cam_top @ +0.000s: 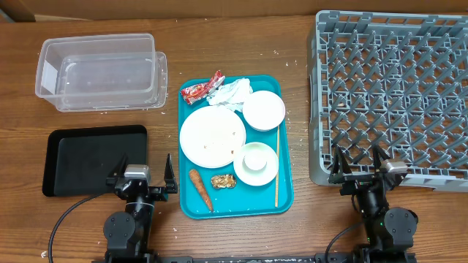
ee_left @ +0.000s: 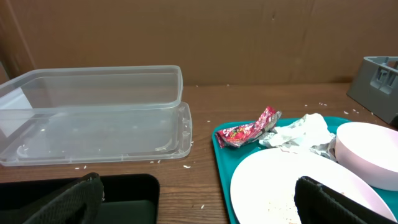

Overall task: Sort waste into correct bins and load items into the dishwasher
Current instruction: 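Raise the right gripper from rest and swing it toward the tray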

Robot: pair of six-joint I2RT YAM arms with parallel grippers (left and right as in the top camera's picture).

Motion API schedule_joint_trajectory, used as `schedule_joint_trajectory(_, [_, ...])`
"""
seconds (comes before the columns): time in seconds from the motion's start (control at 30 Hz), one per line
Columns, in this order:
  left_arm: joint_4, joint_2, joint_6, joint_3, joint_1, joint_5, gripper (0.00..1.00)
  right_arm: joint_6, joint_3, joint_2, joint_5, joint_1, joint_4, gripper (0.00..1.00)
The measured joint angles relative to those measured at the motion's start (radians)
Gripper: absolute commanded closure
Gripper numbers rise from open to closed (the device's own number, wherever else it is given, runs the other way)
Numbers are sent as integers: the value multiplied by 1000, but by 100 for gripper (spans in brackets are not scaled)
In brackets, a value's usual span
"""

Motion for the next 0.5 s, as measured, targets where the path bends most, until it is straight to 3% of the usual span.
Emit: schedule_joint_trajectory(0.5, [0,0,0,0,0,0,0,0,0,0,0,0,0,0])
